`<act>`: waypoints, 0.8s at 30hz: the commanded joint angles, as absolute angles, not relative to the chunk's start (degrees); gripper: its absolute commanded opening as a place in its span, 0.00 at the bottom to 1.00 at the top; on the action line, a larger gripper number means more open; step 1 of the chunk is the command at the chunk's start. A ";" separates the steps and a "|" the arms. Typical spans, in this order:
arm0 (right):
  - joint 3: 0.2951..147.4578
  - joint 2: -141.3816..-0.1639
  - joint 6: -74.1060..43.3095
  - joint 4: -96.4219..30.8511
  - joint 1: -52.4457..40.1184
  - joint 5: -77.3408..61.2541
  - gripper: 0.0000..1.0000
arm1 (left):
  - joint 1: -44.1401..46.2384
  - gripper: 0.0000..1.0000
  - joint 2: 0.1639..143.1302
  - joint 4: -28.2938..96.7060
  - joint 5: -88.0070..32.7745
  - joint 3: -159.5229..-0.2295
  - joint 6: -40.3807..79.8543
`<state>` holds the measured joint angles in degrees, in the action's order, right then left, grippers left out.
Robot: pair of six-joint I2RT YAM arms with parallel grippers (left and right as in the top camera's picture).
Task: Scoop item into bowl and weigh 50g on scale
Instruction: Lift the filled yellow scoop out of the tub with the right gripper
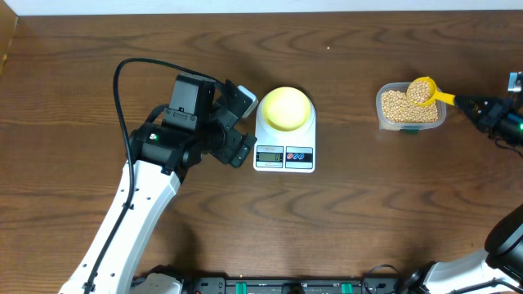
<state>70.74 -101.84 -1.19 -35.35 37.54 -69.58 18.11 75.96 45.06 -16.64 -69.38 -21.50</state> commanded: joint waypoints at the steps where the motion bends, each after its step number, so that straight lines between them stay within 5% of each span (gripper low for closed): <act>1: 70.39 -102.35 -3.27 -35.35 37.39 -75.24 0.01 | 18.09 0.89 75.59 45.19 -17.54 -68.55 -22.46; 24: 70.39 -102.32 -5.17 -34.87 32.49 -75.37 0.01 | 18.09 0.89 75.59 45.21 -17.54 -68.55 -22.46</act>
<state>70.74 -101.84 -4.62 -35.24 33.85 -72.86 18.11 75.96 45.06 -16.64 -69.38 -21.50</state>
